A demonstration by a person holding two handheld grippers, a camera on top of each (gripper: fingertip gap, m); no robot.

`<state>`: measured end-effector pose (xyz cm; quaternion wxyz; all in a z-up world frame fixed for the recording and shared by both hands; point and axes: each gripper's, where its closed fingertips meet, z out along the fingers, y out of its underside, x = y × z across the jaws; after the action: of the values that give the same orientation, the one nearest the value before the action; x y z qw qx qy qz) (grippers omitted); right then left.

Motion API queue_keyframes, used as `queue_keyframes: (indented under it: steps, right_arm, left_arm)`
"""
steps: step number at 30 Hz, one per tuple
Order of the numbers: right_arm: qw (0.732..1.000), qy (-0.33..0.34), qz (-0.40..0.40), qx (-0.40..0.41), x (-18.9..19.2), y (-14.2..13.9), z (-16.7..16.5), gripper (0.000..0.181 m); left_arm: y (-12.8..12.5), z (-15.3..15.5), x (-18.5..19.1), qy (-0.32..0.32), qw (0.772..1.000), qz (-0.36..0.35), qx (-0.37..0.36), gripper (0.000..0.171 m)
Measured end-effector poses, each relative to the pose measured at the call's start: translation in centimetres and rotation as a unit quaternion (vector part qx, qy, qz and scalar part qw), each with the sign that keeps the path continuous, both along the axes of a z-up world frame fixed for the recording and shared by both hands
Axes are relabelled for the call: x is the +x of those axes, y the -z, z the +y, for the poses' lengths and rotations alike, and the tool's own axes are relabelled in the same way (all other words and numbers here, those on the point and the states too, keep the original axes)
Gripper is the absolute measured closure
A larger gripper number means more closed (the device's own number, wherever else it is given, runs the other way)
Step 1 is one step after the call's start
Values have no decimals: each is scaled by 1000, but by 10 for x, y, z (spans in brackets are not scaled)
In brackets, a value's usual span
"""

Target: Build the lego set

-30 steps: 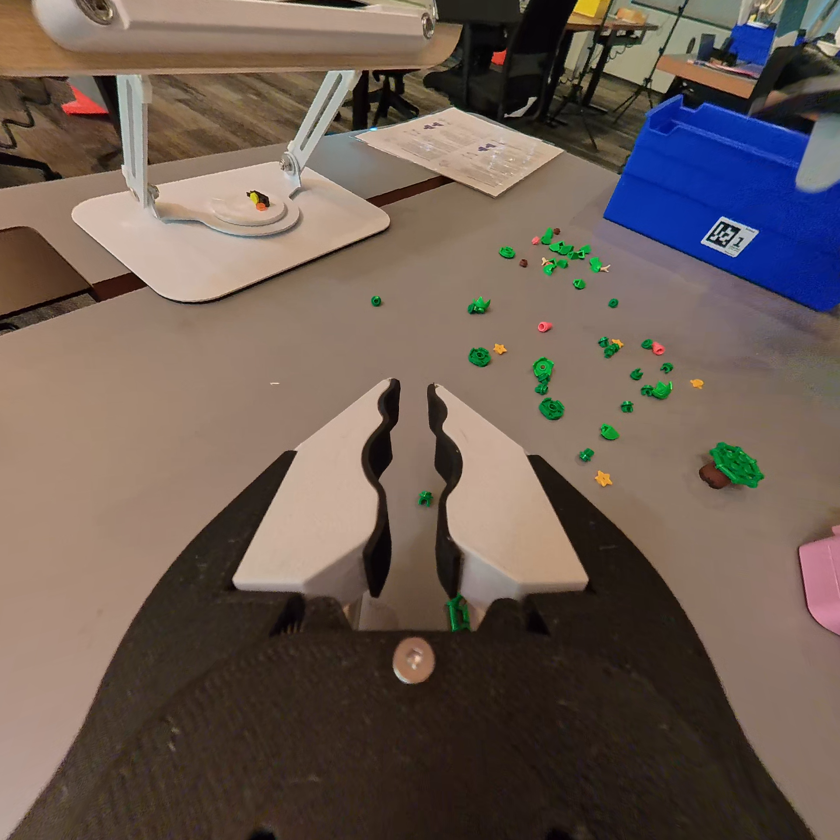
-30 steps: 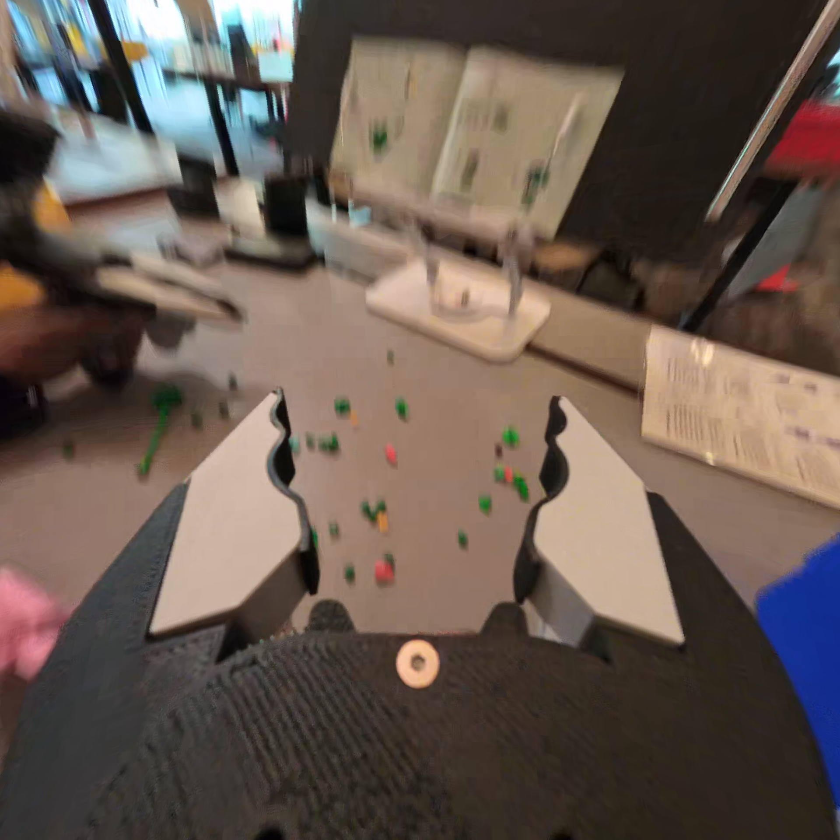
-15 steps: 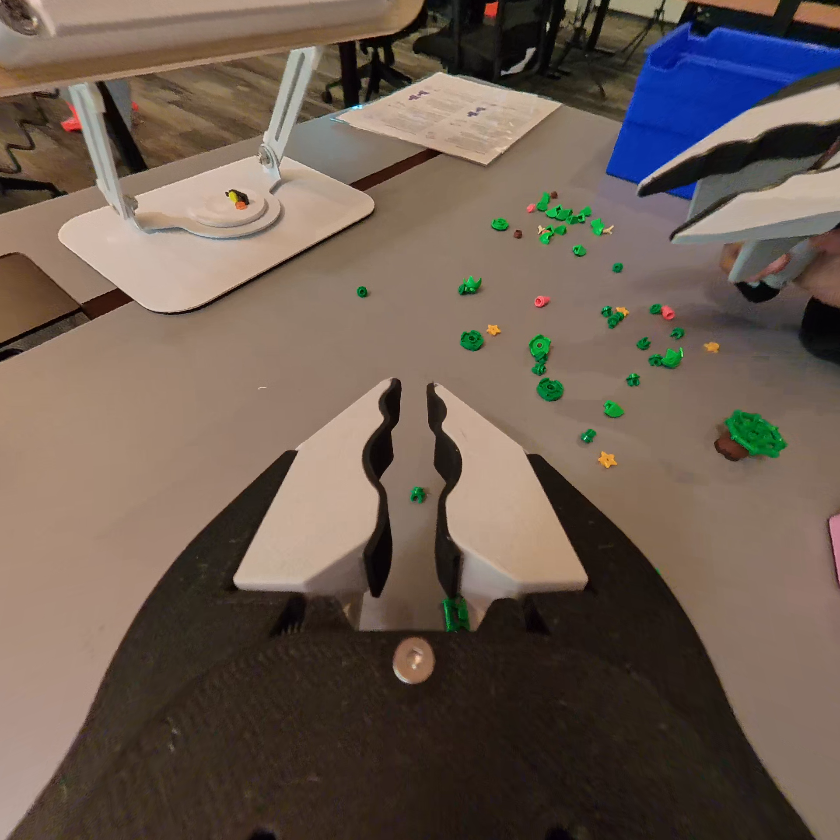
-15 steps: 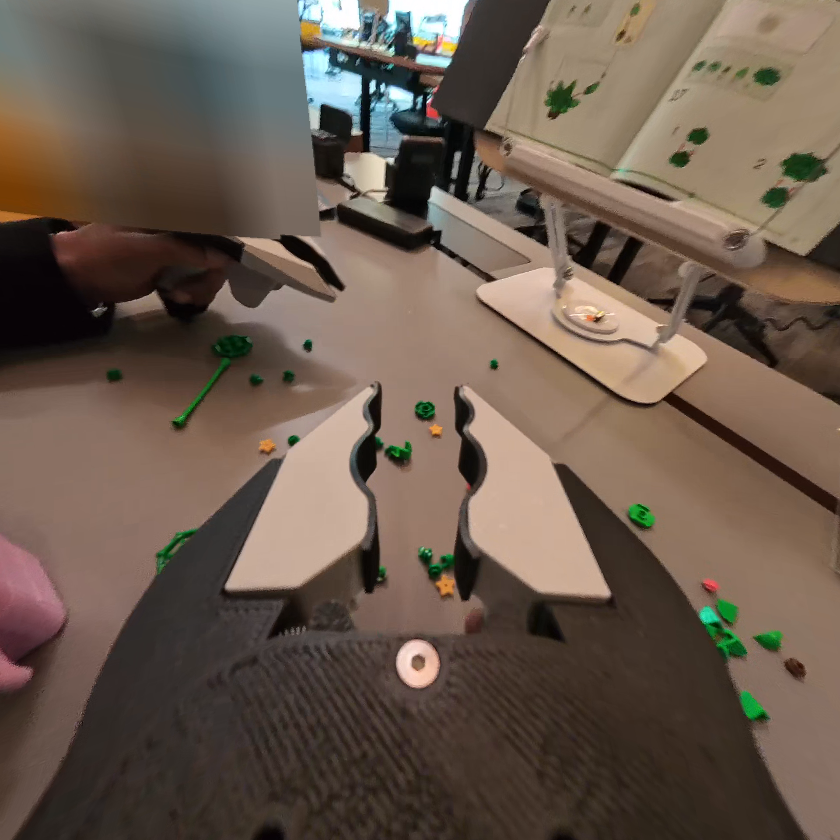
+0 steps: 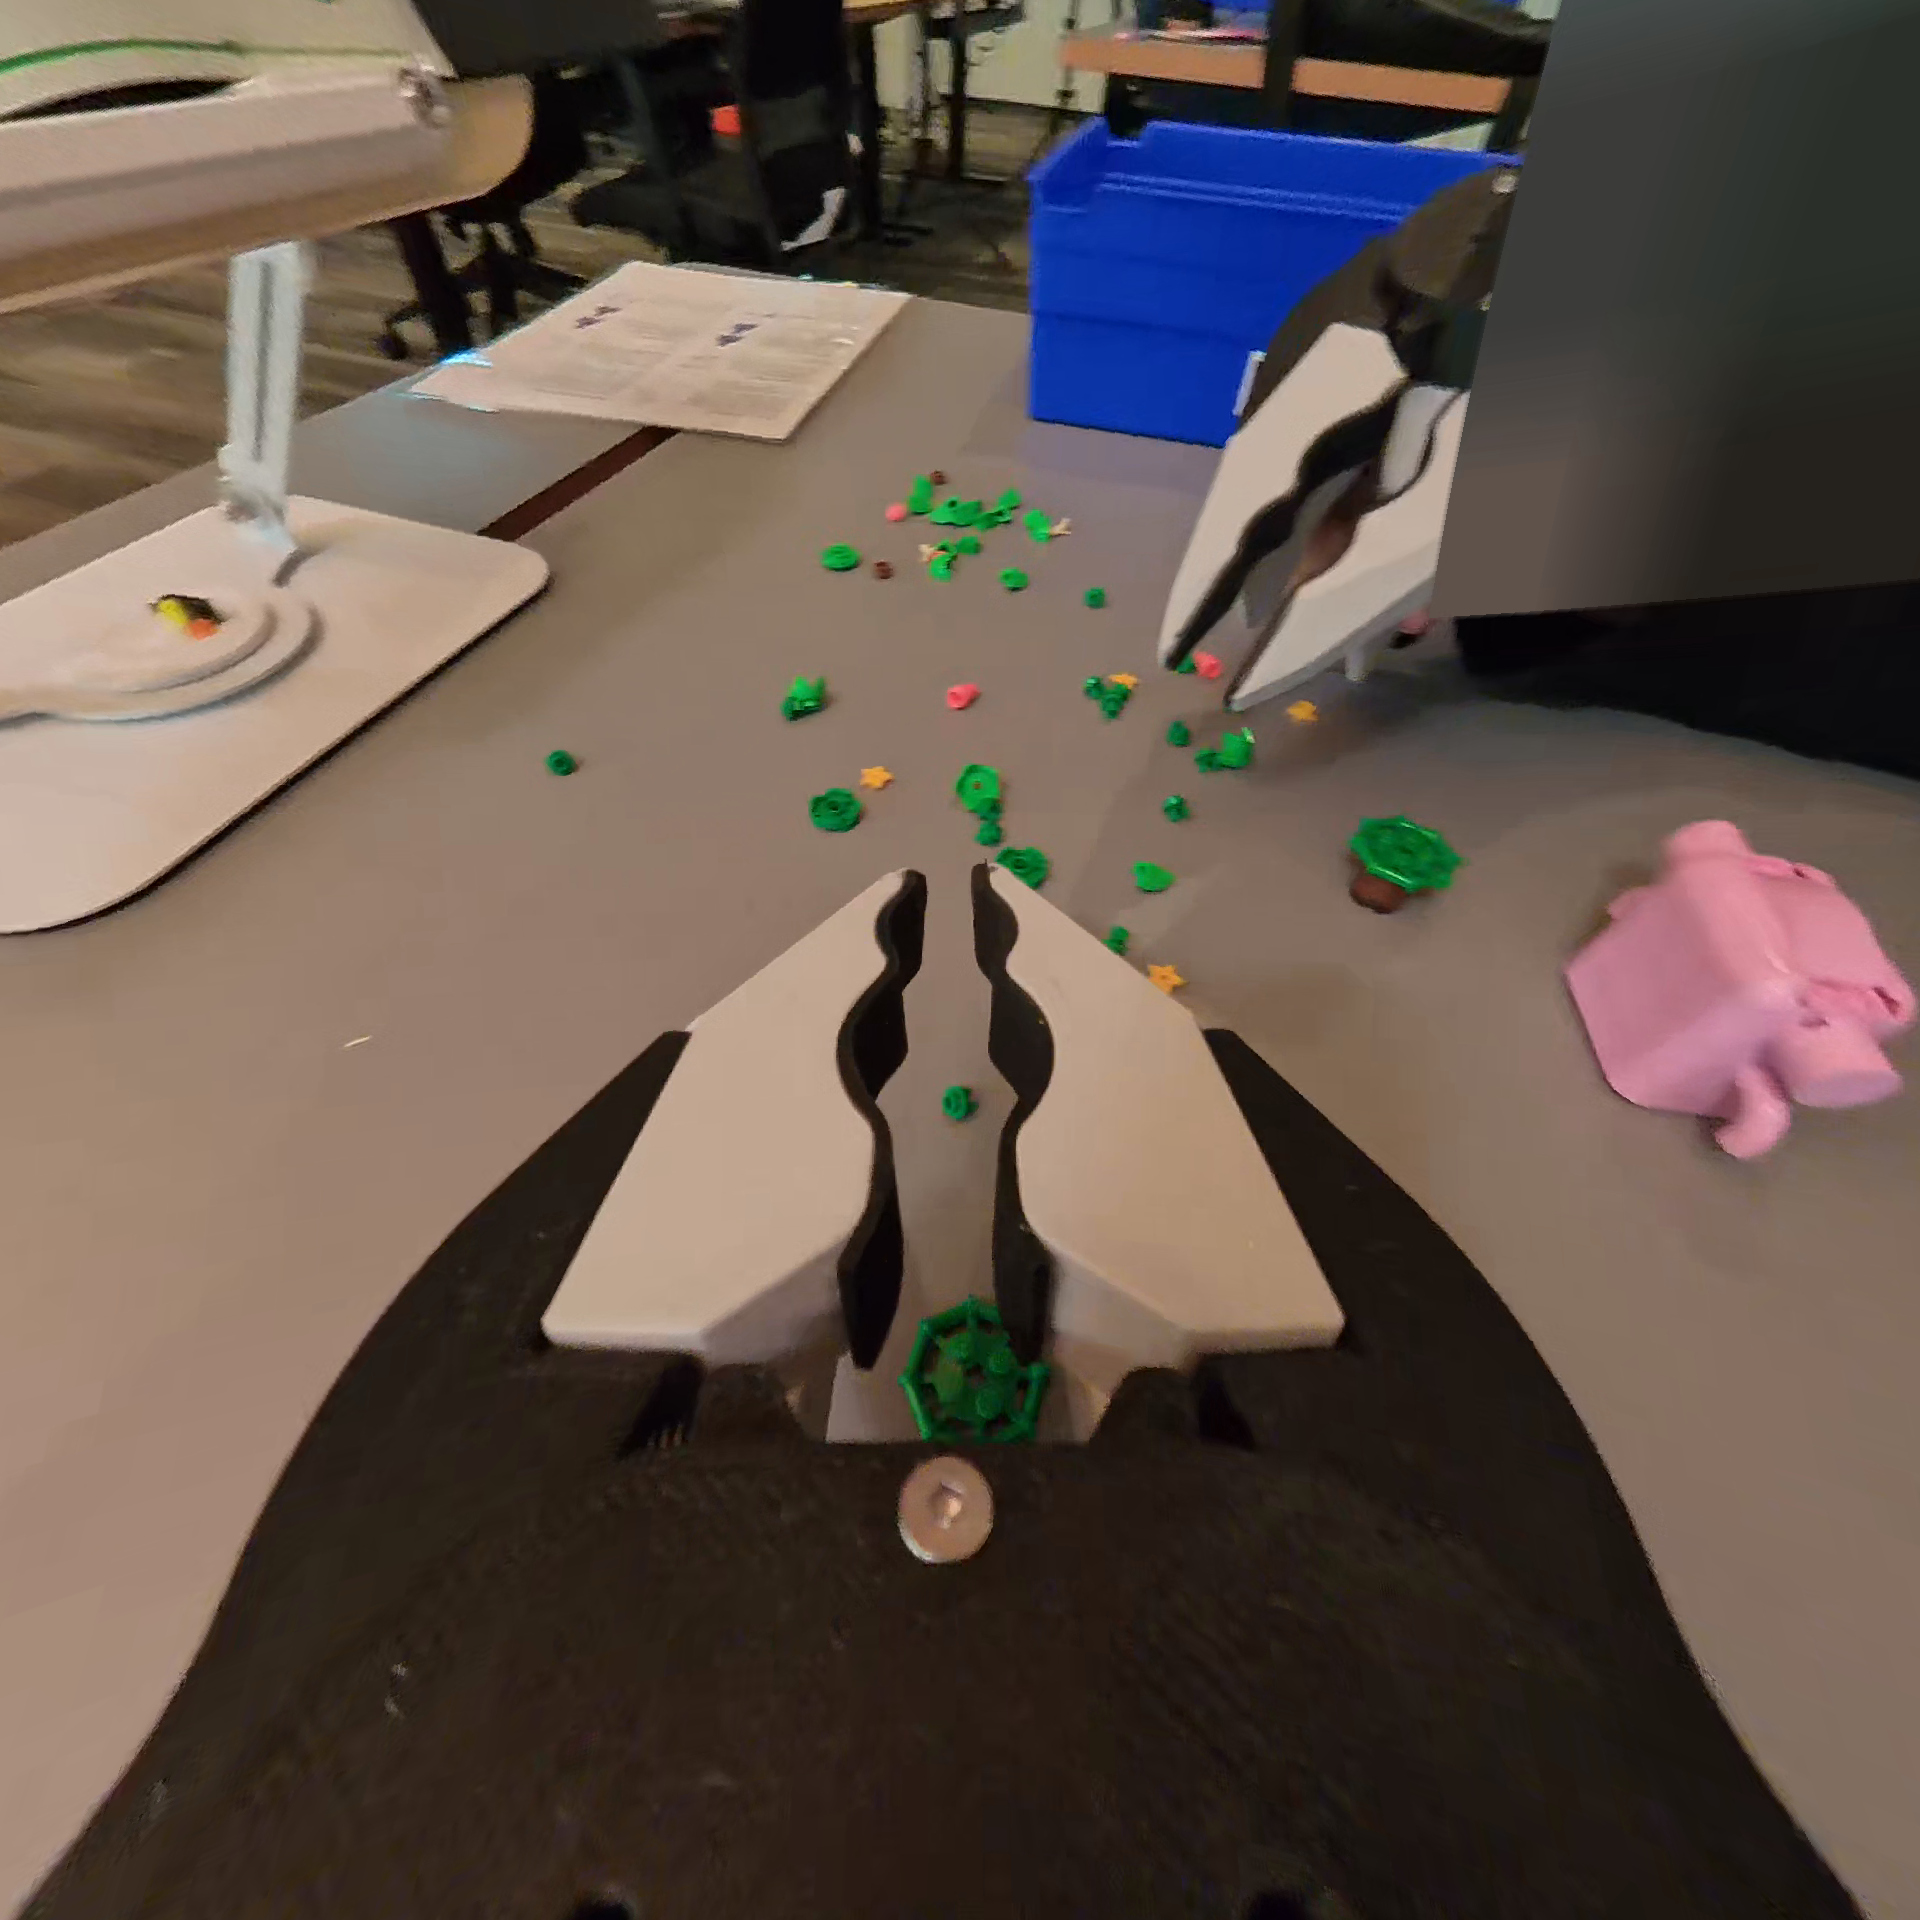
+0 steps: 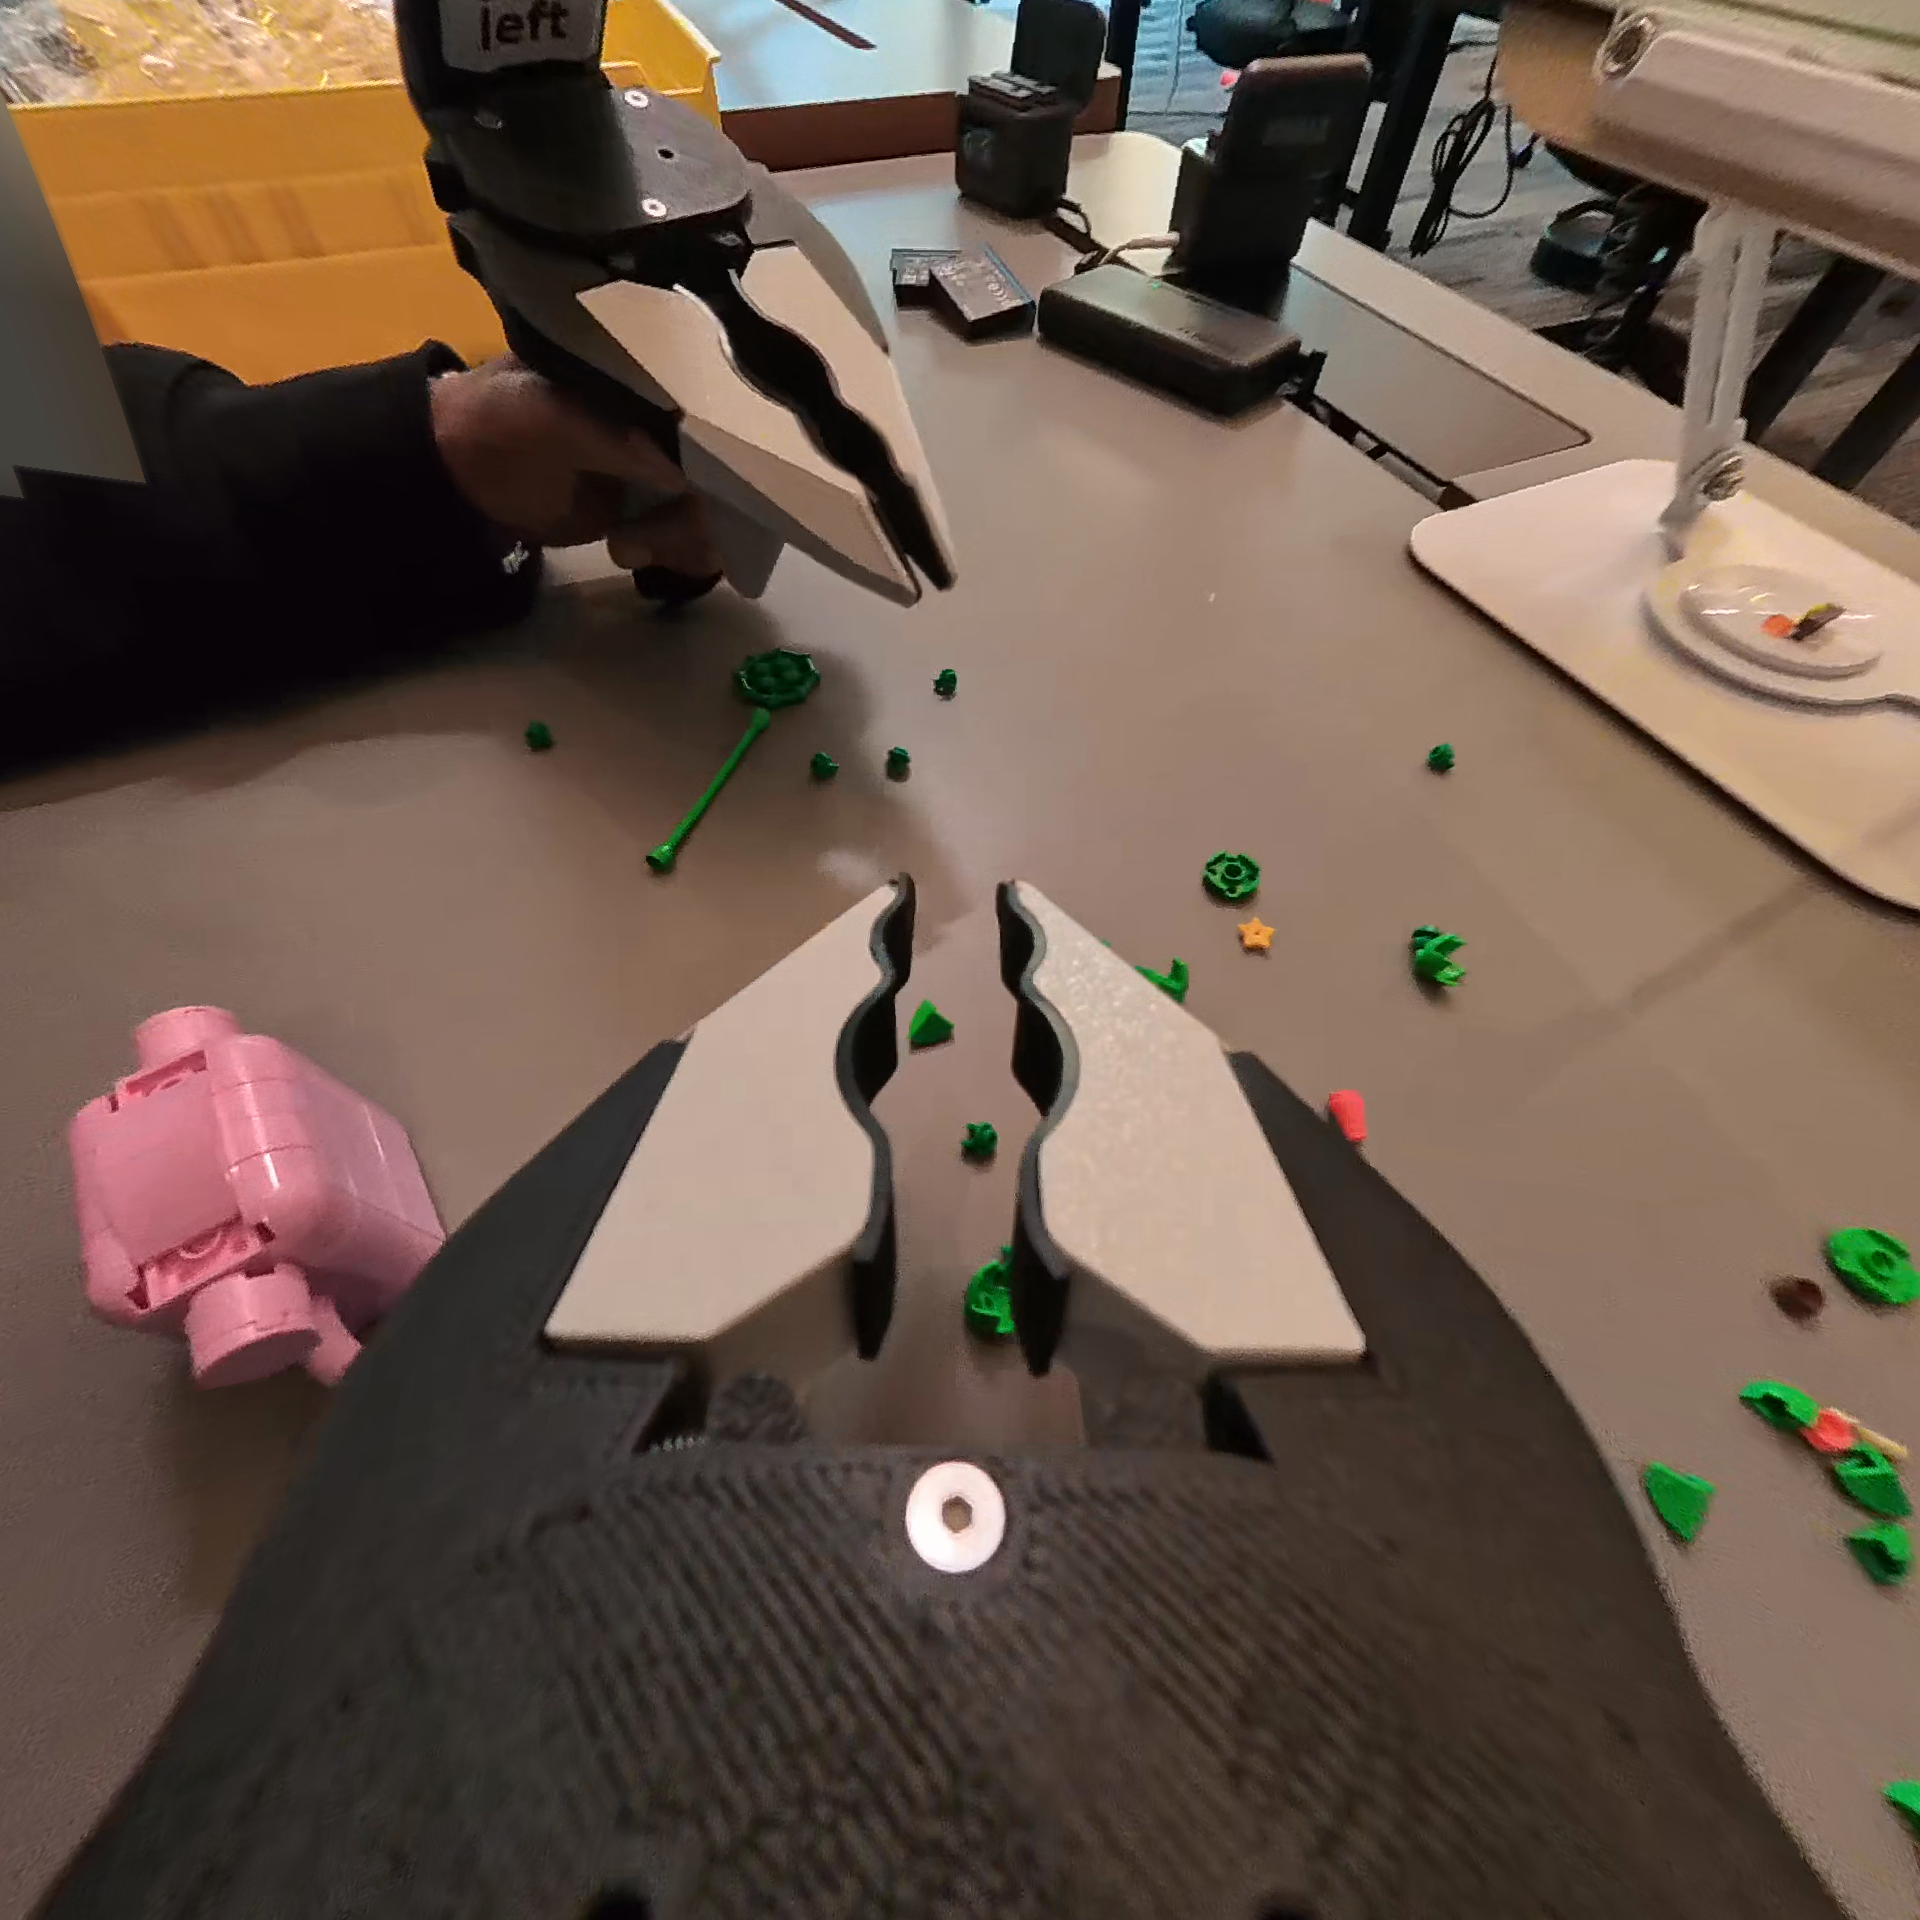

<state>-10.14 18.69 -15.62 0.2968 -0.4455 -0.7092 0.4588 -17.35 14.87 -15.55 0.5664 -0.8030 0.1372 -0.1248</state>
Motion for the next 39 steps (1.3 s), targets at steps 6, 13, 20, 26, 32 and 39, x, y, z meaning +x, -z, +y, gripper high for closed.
queue_keyframes:
  steps: [6, 13, 20, 26, 32, 39]
  right_arm:
    - [1000, -10, -19, -2, -2, 11, -6, 171]
    - [1000, 23, 2, -7, -2, -1, 13, 170]
    - [998, 33, 14, -46, -3, -6, 21, 168]
    - [999, 24, 16, -43, -4, -6, 14, 168]
    - [999, 23, 13, -28, -4, -3, 12, 167]
    - [999, 21, 8, -23, -5, 0, 10, 167]
  left_arm:
    - [26, -8, 38, 85, 991, 39, -96, 163]
    - [23, -13, 15, 37, 990, 81, -107, 161]
    - [32, -42, 8, 62, 986, 47, -145, 157]
    - [58, -40, 15, 66, 975, 84, -197, 156]
    - [67, -35, 14, 58, 973, 93, -202, 165]
    - [53, -51, -29, -9, 972, 116, -206, 166]
